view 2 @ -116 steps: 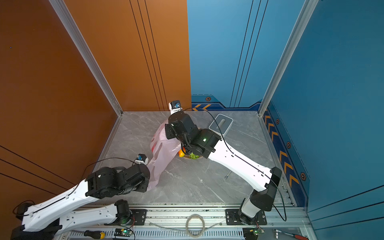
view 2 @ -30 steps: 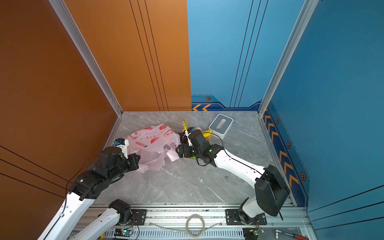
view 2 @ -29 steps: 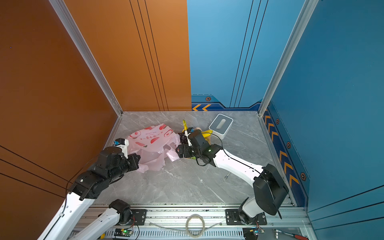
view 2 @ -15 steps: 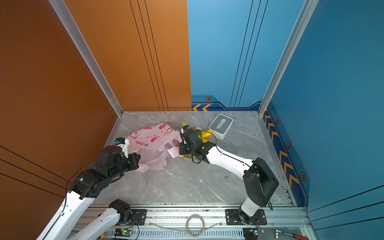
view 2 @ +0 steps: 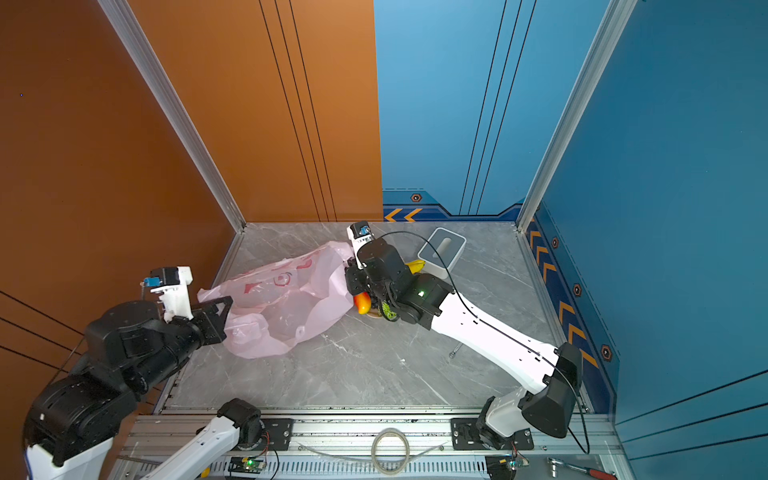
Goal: Place the fruits into the plastic bag
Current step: Shake the plastic bag at the middle-left of the table.
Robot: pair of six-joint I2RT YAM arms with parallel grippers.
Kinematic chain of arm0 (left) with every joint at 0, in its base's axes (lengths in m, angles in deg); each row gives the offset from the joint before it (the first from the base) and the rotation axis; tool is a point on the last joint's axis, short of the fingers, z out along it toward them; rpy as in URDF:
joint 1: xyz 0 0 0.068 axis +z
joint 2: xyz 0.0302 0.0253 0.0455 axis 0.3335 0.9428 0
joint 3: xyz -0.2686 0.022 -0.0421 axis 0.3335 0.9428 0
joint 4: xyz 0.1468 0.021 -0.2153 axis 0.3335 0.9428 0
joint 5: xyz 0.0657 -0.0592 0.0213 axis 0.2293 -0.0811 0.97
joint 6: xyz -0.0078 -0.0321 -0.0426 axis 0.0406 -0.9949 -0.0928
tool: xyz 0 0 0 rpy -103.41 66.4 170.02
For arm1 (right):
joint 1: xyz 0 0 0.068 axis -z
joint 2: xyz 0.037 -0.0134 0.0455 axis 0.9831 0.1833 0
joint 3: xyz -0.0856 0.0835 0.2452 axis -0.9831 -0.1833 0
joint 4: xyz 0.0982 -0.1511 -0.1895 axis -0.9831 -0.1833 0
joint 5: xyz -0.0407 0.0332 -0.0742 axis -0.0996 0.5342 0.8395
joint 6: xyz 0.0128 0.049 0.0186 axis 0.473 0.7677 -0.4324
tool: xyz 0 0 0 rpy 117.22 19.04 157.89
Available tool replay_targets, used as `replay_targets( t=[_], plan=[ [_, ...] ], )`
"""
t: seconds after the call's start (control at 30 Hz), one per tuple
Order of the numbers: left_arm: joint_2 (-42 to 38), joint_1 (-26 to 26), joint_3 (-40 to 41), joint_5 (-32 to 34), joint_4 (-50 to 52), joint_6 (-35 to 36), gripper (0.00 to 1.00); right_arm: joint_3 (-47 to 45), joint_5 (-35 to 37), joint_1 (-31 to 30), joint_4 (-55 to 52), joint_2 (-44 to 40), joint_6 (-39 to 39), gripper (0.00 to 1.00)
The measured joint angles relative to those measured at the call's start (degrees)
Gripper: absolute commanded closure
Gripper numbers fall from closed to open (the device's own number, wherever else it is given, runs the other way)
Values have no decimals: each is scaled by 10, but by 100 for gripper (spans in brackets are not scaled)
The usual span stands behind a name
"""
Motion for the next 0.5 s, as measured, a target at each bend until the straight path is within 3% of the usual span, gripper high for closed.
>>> replay_targets(
  t=[0.17,0.27,0.37,0.5],
  plan=[
    [91,7,-3,1,35,4,100,61,0,0,-4,82,-20,100],
    [168,38,-25,-12,39,20,100,107,0,2,3,147,-37,100],
    [248,92,-80,-40,35,39,100,173,0,3,19,212,-66,100],
    [296,113,-190,-55,6,70,100,241,1,-2,75,249,-126,100]
  ],
)
